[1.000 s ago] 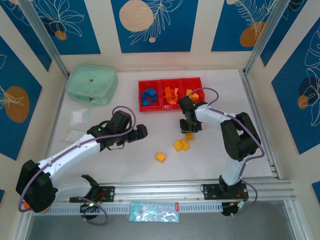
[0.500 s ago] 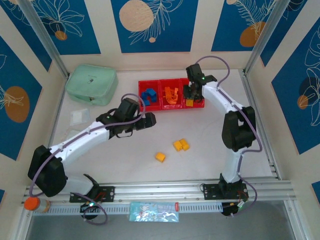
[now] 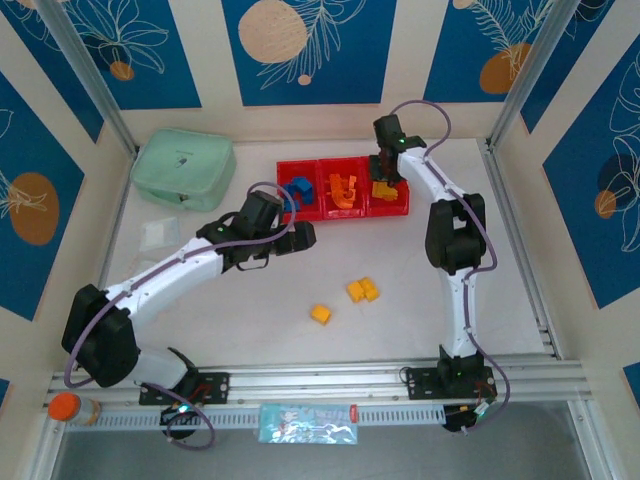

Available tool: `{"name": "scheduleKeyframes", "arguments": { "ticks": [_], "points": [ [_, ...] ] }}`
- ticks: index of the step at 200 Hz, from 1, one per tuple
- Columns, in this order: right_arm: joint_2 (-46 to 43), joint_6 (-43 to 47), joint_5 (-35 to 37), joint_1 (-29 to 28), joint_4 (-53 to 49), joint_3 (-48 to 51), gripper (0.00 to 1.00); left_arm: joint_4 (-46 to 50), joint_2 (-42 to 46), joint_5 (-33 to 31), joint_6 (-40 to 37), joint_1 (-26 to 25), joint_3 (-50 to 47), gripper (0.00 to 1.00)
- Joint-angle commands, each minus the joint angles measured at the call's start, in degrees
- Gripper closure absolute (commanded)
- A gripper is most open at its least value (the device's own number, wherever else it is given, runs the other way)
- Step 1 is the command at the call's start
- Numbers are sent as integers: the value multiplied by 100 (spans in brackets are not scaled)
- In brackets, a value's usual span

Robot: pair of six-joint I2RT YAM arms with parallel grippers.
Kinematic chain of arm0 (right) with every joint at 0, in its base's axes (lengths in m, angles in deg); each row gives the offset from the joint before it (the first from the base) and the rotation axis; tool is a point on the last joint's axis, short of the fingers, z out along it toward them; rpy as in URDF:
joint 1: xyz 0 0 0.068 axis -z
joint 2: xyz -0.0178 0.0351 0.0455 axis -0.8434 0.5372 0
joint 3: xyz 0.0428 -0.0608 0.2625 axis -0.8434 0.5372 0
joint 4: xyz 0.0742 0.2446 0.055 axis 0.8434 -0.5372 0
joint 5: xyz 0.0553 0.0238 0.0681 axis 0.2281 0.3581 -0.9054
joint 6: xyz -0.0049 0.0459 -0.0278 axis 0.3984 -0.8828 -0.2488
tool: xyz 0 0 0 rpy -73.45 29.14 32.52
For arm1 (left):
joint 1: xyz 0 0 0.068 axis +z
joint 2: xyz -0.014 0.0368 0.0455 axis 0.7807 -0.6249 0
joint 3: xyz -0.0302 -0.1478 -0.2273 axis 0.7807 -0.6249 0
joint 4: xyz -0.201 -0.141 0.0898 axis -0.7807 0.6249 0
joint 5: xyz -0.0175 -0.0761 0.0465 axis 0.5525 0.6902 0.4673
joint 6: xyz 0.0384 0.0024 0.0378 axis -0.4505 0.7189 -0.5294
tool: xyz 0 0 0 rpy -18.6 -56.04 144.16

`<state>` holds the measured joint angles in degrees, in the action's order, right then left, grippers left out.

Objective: Sort the legos into containers by color
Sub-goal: Place the lego in the container.

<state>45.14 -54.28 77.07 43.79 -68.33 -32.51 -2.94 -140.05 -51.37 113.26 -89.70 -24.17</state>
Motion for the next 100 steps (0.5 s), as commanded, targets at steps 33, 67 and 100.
{"name": "scheduleKeyframes", "arguments": {
  "ticks": [33, 67, 100],
  "points": [
    [-397, 87, -157, -64, -220, -77, 41, 144, 136, -81, -131, 31, 153, 1],
    [-1448, -392, -546, -265, -346, 948, 34, 225, 453, -61, -75, 32, -74, 1],
    [-2704, -720, -743, -690, -248, 2643, 29, 441, 939, -61, -17, 32, -484, 1]
  ]
}}
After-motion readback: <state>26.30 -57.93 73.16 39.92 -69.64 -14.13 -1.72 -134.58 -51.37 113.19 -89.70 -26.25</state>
